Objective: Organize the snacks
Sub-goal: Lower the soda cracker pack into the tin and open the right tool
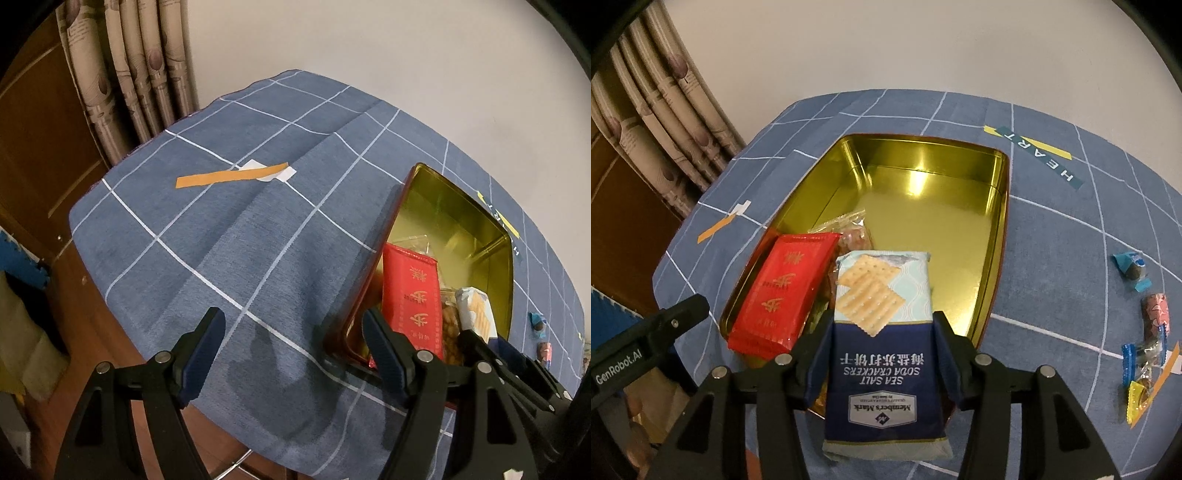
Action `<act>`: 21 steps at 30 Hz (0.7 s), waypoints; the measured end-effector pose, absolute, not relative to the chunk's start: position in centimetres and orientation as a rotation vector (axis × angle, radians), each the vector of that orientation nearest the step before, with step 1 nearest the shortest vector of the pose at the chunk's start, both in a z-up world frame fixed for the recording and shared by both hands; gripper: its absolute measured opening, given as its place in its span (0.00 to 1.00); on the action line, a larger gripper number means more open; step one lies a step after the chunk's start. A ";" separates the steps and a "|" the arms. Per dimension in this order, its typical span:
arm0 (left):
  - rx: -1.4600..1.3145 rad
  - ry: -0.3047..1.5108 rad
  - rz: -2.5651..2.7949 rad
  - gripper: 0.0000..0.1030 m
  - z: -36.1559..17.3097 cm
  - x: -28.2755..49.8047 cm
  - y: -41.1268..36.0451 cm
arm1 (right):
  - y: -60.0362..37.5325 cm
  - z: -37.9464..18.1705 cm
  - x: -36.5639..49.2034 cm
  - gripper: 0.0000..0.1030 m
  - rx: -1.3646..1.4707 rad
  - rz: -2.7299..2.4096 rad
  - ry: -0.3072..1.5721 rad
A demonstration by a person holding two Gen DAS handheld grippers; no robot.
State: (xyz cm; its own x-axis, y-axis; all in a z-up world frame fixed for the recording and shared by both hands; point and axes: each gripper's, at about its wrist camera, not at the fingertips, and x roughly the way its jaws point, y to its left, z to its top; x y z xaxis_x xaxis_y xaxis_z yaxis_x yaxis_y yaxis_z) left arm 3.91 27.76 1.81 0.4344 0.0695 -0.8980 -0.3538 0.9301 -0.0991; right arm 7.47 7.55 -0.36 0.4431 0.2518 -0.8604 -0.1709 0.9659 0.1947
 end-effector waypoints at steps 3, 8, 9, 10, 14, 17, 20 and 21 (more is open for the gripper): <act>-0.290 1.094 0.268 0.71 1.8 3.9 27.7 | 7.4 -0.2 7.4 0.52 0.082 0.267 1.083; -0.275 1.093 0.261 0.72 1.8 4.0 27.5 | 7.2 0.1 7.1 0.52 0.069 0.273 1.073; -0.275 1.092 0.260 0.72 1.9 3.9 27.5 | 7.2 0.1 7.0 0.53 0.069 0.274 1.072; -0.273 1.092 0.260 0.72 1.9 4.0 27.5 | 7.2 0.1 7.0 0.53 0.070 0.274 1.071; -0.275 1.087 0.265 0.73 2.0 3.9 27.5 | 7.0 0.2 6.8 0.54 0.067 0.274 1.069; -0.271 1.088 0.268 0.73 2.0 3.9 27.5 | 6.8 0.7 6.4 0.54 0.060 0.280 1.053; -0.267 1.086 0.272 0.73 2.0 3.9 27.4 | 6.1 1.3 6.0 0.54 0.081 0.285 1.035; -0.263 1.086 0.272 0.73 2.0 3.9 27.4 | 5.8 1.4 5.9 0.54 0.085 0.282 1.031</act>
